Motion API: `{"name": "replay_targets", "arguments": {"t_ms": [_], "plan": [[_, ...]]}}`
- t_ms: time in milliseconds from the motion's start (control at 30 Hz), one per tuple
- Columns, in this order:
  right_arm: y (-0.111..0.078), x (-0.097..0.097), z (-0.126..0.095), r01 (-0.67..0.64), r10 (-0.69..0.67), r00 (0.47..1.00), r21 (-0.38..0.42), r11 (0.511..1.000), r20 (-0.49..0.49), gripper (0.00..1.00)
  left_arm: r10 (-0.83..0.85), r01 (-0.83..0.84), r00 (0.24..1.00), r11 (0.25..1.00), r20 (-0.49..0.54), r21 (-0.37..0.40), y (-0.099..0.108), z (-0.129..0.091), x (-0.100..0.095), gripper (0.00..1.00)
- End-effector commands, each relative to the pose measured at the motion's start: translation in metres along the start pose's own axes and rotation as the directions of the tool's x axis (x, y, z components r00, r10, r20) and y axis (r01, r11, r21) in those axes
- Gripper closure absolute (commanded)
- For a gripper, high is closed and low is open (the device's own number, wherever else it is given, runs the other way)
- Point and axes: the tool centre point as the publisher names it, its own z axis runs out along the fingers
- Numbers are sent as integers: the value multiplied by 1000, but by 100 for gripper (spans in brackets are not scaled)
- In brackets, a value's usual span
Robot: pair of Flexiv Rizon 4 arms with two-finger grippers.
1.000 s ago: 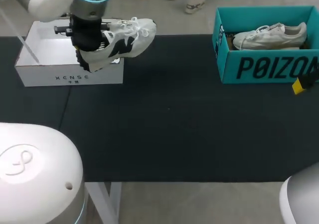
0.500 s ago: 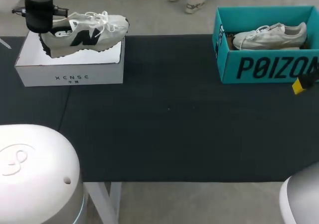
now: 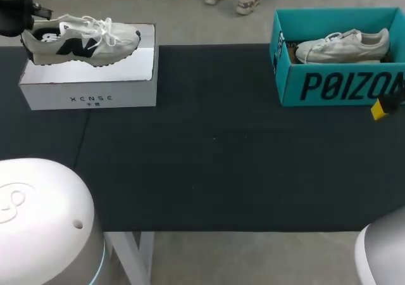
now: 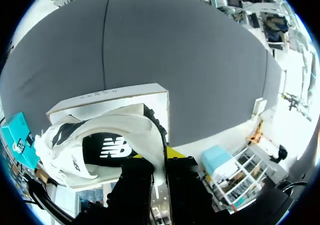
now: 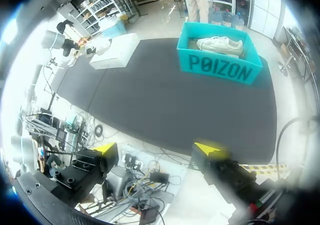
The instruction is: Take the shoe out of the shoebox, open the shoe tongue, remove and reinsert the insole, then place the shoe into the shoebox
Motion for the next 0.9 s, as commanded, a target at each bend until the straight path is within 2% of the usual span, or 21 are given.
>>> {"name": "replay_targets", "arguments": {"t_ms": [33,200,600,900], "plan": [[3,0,0,-1,1,1000,7,1000,0,0,22,-21,997,1000,75,-5,5,17,10,100],[3,0,0,-1,1,1000,7,1000,0,0,29,-30,994,999,108,10,6,38,11,100],[3,0,0,-1,1,1000,7,1000,0,0,58,-61,993,997,100,36,5,84,0,100],[3,0,0,-1,1,1000,7,1000,0,0,76,-83,990,995,117,52,-1,104,-9,100]]}}
